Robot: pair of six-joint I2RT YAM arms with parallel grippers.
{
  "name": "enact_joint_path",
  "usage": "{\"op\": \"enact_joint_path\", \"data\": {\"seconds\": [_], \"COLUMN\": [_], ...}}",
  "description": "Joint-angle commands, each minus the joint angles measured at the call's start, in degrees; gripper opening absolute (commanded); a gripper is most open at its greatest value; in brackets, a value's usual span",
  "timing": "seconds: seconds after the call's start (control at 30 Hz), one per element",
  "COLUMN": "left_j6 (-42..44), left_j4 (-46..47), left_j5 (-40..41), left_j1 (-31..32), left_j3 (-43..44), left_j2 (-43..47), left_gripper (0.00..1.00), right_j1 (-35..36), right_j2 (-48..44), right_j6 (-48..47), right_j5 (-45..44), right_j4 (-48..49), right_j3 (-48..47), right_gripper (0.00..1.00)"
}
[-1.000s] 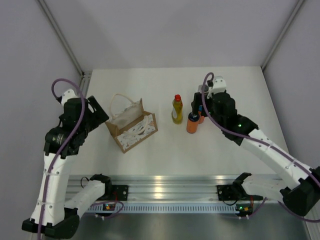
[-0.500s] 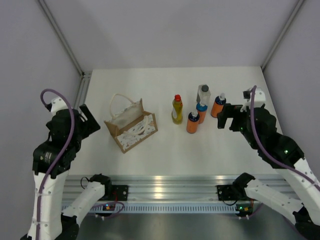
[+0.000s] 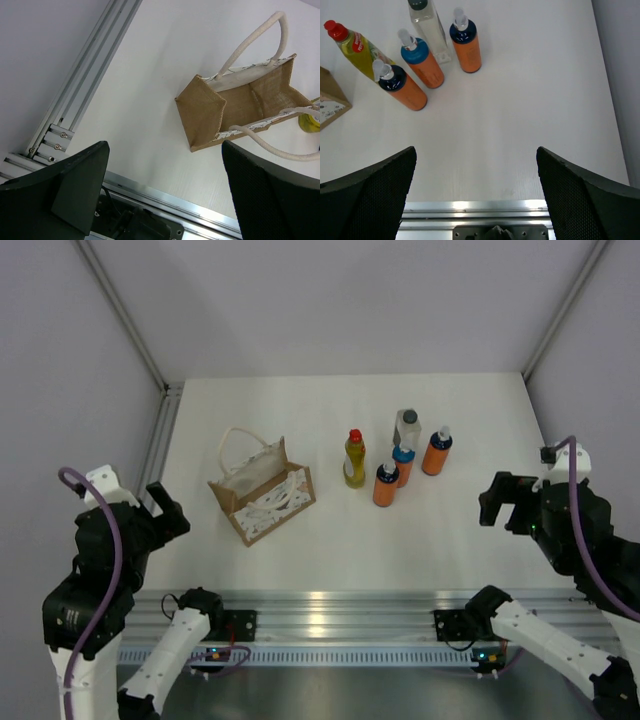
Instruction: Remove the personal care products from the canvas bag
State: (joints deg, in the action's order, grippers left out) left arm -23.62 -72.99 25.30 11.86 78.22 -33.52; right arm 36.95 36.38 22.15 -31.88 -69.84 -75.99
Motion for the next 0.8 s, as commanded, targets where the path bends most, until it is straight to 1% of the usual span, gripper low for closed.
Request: {"op": "enact_joint_path", "data": {"seconds": [0.0,0.1,0.2,0.4,0.77], "left_j6": [1.2,1.6,1.4,0.6,-0.6], "left_j4": [-0.8,-0.7,-0.8,-0.8,-0.7], "left_j5": [-0.5,-0.9,-0.6,-1.6,-0.8], "left_j1": [0.3,0.3,0.2,0.2,0.3], "left_j3": [-0.3,0.0,-0.3,-1.1,-2.2], "left_j2": [1.0,1.6,2.9,4.1,4.0], "left_gripper": [0.98,0.98,0.98,0.98,0.98], "right_j1": [-0.9,-0.9,-0.9,-0.8,-0.9], "right_j2": [-1.4,-4.0,-5.4,-6.0,-5.1], "right_j6": [1.7,1.7,1.5,1.6,1.0], "right_j5": [-4.5,-5.0,-3.4,-3.9,-5.5], "right_j4": [-9.7,-10.0,-10.2,-10.4,-10.3], "right_j3": [-3.9,-4.1,-4.0,-4.4,-5.1], "right_gripper": [0.99,0.99,0.99,0.99,0.99]}}
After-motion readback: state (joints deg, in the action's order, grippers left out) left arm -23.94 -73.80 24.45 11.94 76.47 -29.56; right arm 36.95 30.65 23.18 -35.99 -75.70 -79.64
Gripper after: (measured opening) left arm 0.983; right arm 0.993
